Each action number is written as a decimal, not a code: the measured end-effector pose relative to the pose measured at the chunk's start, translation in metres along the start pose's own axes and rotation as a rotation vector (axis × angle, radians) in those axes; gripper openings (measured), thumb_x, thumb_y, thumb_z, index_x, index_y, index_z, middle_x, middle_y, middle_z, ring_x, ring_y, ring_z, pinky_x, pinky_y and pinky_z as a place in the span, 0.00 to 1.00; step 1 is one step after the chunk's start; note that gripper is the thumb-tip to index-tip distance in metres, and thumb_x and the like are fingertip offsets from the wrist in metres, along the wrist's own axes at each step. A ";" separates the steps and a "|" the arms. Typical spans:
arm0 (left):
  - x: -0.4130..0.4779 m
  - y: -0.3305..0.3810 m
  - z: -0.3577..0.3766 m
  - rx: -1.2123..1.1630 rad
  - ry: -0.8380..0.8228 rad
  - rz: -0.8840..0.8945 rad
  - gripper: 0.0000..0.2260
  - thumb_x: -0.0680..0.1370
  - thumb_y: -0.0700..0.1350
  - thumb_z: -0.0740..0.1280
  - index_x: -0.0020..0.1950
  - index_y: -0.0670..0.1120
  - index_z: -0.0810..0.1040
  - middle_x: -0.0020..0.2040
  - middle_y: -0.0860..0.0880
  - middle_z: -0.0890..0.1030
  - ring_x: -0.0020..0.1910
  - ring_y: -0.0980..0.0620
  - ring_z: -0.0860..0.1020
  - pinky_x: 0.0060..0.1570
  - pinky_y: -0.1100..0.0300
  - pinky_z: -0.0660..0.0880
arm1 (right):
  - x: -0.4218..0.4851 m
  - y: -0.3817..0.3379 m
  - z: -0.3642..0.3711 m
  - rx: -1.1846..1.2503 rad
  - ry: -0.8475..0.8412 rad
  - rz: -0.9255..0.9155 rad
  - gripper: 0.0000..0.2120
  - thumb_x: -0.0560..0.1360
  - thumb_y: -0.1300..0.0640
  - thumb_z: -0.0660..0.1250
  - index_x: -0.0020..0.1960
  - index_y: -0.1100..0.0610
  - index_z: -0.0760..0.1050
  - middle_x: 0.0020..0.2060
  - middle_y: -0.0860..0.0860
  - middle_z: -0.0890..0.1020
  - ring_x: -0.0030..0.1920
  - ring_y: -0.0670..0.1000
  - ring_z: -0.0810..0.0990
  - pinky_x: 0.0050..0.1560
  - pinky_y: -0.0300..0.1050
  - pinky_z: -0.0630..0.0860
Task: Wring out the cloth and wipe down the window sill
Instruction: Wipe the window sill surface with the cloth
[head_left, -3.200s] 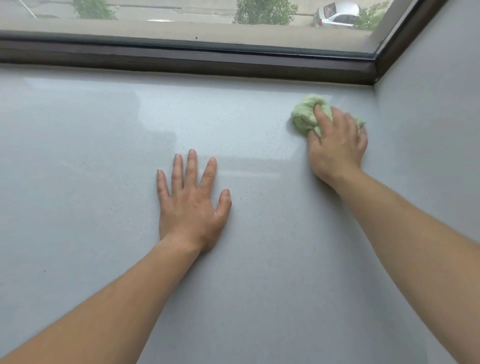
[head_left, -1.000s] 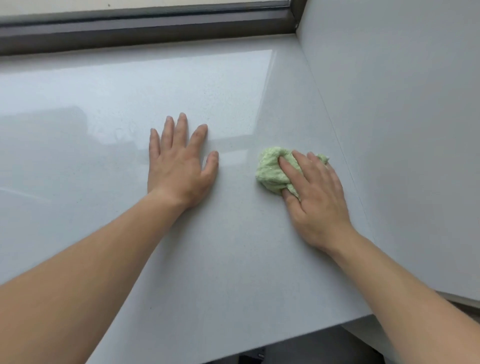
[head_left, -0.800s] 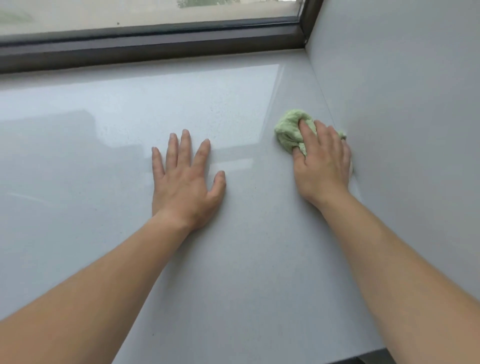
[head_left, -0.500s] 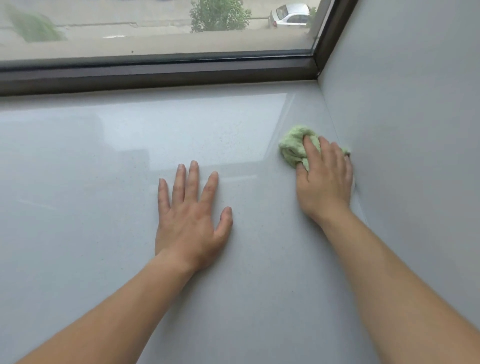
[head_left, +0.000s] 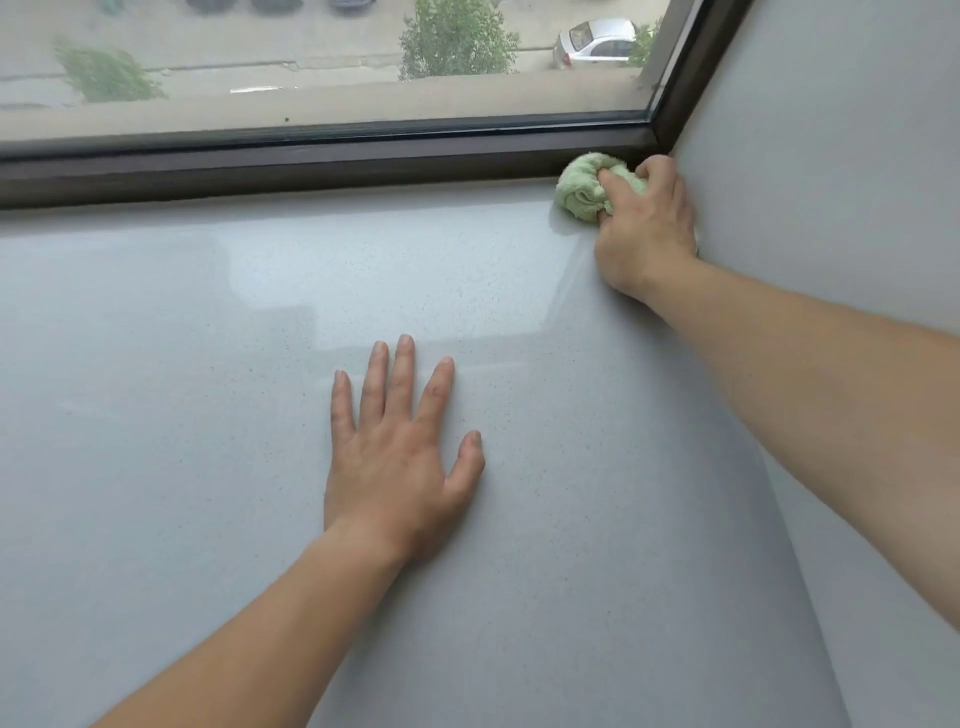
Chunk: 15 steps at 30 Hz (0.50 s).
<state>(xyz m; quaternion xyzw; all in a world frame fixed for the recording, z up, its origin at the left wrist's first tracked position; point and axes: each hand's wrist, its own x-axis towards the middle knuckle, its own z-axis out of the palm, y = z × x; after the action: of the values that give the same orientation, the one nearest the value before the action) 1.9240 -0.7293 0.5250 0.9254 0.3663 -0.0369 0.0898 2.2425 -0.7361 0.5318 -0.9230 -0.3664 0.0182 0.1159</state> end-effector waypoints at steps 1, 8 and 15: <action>0.000 0.000 0.000 0.000 -0.001 0.002 0.33 0.77 0.64 0.45 0.81 0.54 0.48 0.82 0.47 0.42 0.79 0.49 0.36 0.76 0.41 0.39 | -0.001 0.000 0.000 -0.004 0.001 0.016 0.24 0.77 0.55 0.57 0.73 0.48 0.66 0.68 0.58 0.63 0.69 0.60 0.62 0.71 0.52 0.58; -0.001 0.000 0.001 -0.018 0.000 0.001 0.33 0.77 0.65 0.45 0.80 0.55 0.47 0.82 0.47 0.42 0.79 0.48 0.36 0.76 0.41 0.38 | -0.060 -0.005 -0.003 -0.052 0.059 0.207 0.23 0.78 0.55 0.56 0.72 0.58 0.64 0.68 0.58 0.64 0.68 0.60 0.63 0.71 0.50 0.58; 0.000 -0.003 0.003 -0.064 0.009 0.027 0.32 0.78 0.64 0.48 0.80 0.53 0.51 0.82 0.46 0.45 0.80 0.47 0.40 0.76 0.40 0.37 | -0.225 0.030 -0.012 -0.042 0.062 0.185 0.26 0.78 0.54 0.60 0.74 0.59 0.63 0.70 0.61 0.65 0.70 0.63 0.63 0.72 0.56 0.59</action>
<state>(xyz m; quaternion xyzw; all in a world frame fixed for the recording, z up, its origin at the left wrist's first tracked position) 1.9223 -0.7274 0.5220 0.9271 0.3551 -0.0199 0.1181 2.0998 -0.9132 0.5252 -0.9552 -0.2762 -0.0077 0.1057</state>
